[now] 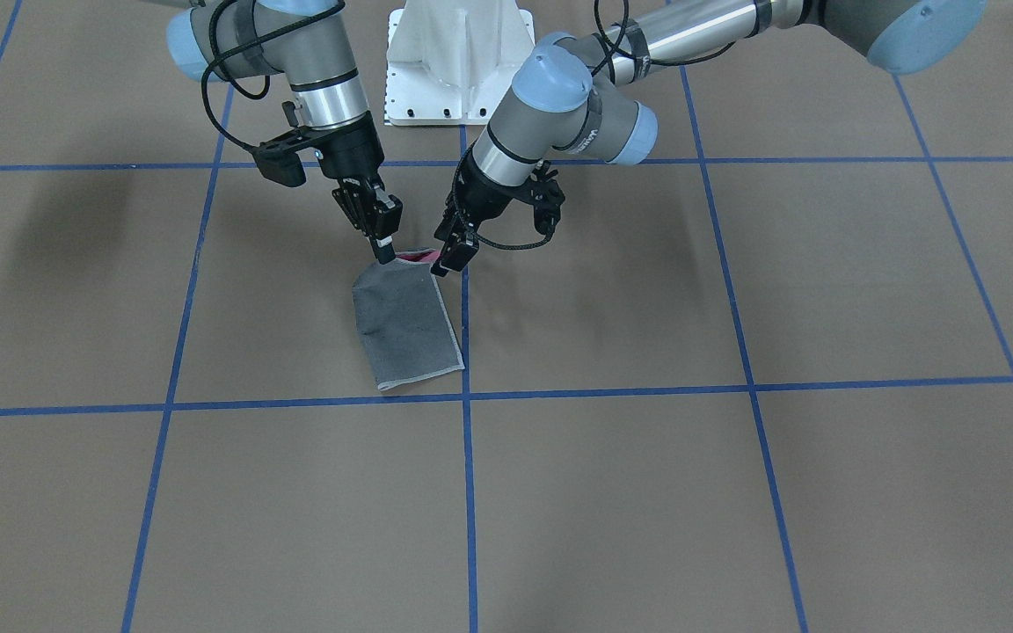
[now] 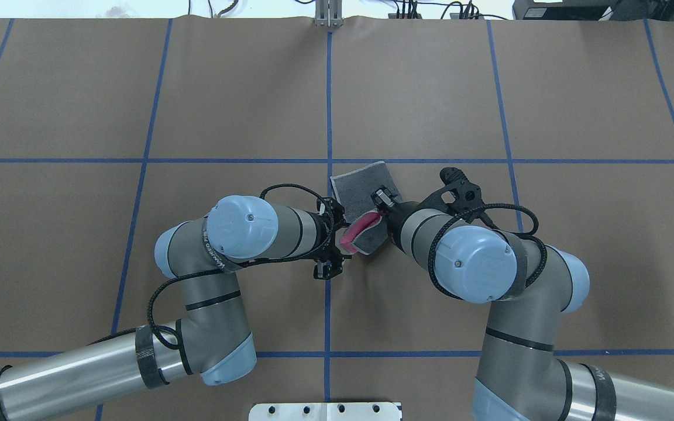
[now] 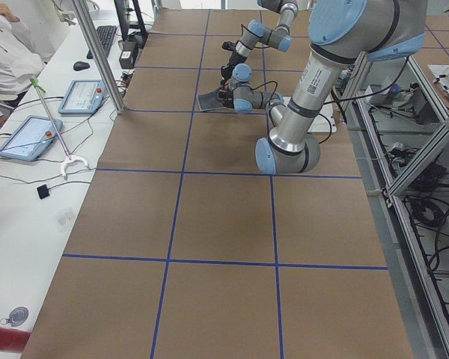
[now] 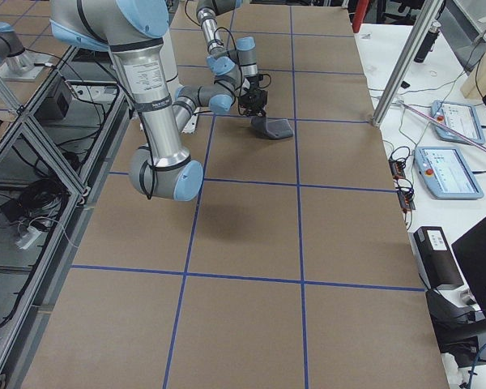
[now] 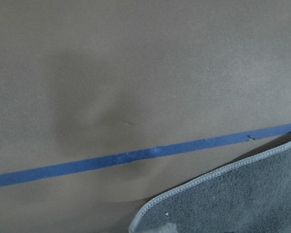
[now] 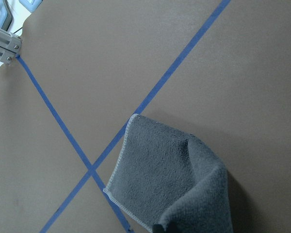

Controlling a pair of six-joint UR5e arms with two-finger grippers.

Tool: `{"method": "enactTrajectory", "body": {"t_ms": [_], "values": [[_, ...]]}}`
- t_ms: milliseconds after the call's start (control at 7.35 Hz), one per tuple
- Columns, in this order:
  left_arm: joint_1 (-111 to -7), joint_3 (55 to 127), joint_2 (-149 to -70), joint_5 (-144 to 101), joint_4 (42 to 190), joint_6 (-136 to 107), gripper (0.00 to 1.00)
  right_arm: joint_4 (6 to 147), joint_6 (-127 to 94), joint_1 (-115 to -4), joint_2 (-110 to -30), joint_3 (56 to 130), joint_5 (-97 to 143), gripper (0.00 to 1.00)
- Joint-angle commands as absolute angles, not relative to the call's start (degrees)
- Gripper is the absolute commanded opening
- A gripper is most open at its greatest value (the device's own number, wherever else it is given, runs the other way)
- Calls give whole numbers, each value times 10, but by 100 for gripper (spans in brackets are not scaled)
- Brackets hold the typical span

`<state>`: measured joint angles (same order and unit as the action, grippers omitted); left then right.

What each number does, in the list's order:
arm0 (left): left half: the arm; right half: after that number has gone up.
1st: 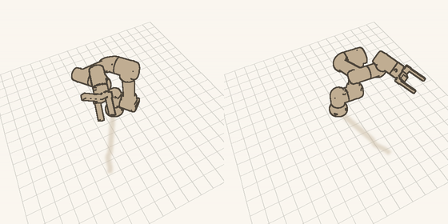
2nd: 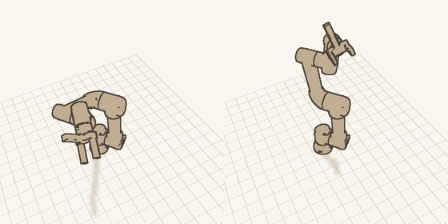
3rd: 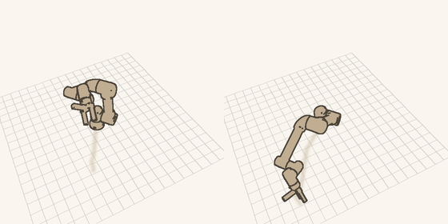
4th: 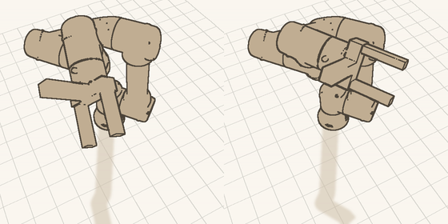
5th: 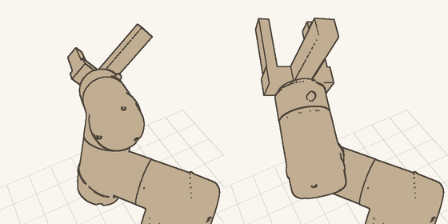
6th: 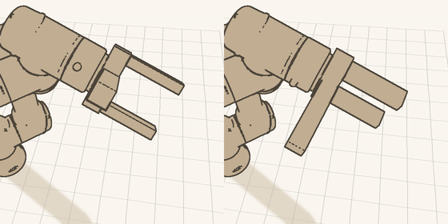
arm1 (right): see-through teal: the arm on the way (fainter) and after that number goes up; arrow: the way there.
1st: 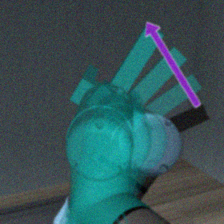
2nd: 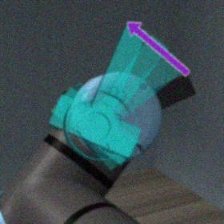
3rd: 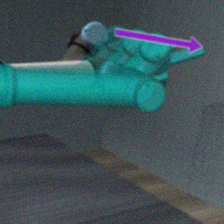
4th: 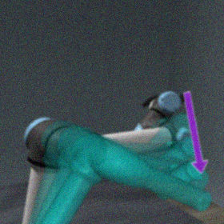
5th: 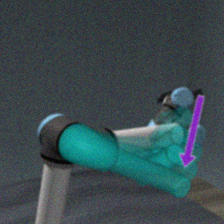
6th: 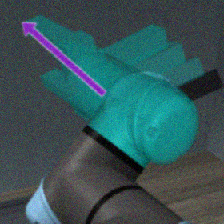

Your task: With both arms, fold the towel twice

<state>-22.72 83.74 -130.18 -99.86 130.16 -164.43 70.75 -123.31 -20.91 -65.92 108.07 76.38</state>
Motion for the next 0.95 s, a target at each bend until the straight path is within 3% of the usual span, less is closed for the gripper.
{"method": "enactTrajectory", "body": {"t_ms": [0, 272, 408, 817], "values": [[-226, 838, -1302, -999, 1302, -1644, 49, 708, -1233, -209, -659, 1081, 764, 0], [-226, 840, -1302, -999, 1303, -1644, 9, 708, -1233, -209, -659, 1081, 764, 0], [-226, 842, -1302, -999, 1303, -1642, 0, 708, -1233, -208, -659, 1080, 763, 0], [-235, 858, -1303, -999, 1303, -1637, 0, 708, -1232, -197, -662, 1078, 764, 0]]}}
